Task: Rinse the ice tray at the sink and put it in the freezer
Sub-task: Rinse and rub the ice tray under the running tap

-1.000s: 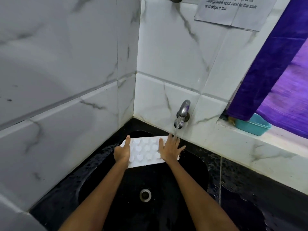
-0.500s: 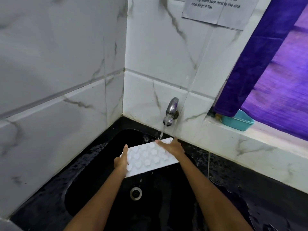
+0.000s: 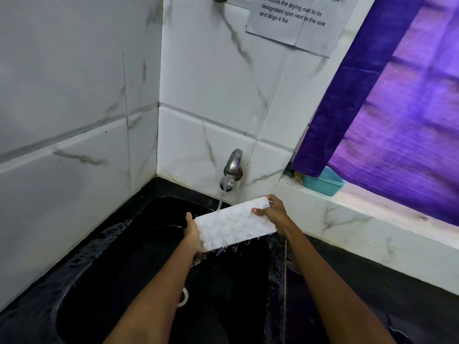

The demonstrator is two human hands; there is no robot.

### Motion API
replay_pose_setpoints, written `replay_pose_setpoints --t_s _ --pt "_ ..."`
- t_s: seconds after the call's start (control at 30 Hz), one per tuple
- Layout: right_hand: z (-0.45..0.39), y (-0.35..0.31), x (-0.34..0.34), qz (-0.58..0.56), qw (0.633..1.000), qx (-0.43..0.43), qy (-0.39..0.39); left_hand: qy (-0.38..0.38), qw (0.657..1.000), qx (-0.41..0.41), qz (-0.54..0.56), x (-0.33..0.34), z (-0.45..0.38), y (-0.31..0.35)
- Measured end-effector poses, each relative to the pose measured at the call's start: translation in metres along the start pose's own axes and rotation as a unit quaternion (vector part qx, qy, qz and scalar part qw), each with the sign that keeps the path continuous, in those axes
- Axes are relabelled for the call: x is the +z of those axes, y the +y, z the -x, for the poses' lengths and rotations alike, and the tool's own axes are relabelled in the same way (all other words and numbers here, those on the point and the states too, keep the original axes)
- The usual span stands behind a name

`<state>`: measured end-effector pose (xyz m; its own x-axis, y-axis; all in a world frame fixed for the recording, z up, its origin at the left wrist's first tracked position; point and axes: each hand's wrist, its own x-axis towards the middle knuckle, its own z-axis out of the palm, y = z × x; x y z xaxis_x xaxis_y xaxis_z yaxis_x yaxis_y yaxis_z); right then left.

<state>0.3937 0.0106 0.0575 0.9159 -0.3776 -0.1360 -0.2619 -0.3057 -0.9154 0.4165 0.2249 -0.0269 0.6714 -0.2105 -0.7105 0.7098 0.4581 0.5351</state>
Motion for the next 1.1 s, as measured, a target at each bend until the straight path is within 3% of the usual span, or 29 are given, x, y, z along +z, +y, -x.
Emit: replay_pose_setpoints --t_s 0.07,0.27,0.47,0.67,0.8,0.93,1.1 --pt "0.004 0.005 0.001 0.010 0.999 -0.026 -0.039 -0.032 0.999 -0.016 0.040 -0.011 -0.002 0.007" --pt "0.012 0.020 0.033 0.014 0.993 -0.014 -0.119 0.074 0.994 0.080 0.024 -0.055 -0.008 0.019" --pt "0.009 0.017 0.045 -0.147 0.985 0.080 -0.034 -0.004 0.992 0.118 -0.034 -0.076 0.003 0.019" --pt "0.014 0.003 0.005 -0.363 0.924 0.109 0.044 -0.069 0.991 0.115 -0.018 -0.046 -0.003 -0.003" --pt "0.017 0.014 -0.028 -0.275 0.945 0.113 0.135 -0.077 0.993 0.077 -0.047 -0.007 -0.008 -0.022" --pt "0.025 0.039 -0.053 -0.202 0.962 0.101 0.151 -0.077 0.993 0.066 -0.058 0.022 -0.008 -0.036" --pt "0.024 0.062 -0.033 -0.165 0.969 0.111 0.143 0.019 0.984 0.125 -0.126 0.013 -0.006 -0.028"
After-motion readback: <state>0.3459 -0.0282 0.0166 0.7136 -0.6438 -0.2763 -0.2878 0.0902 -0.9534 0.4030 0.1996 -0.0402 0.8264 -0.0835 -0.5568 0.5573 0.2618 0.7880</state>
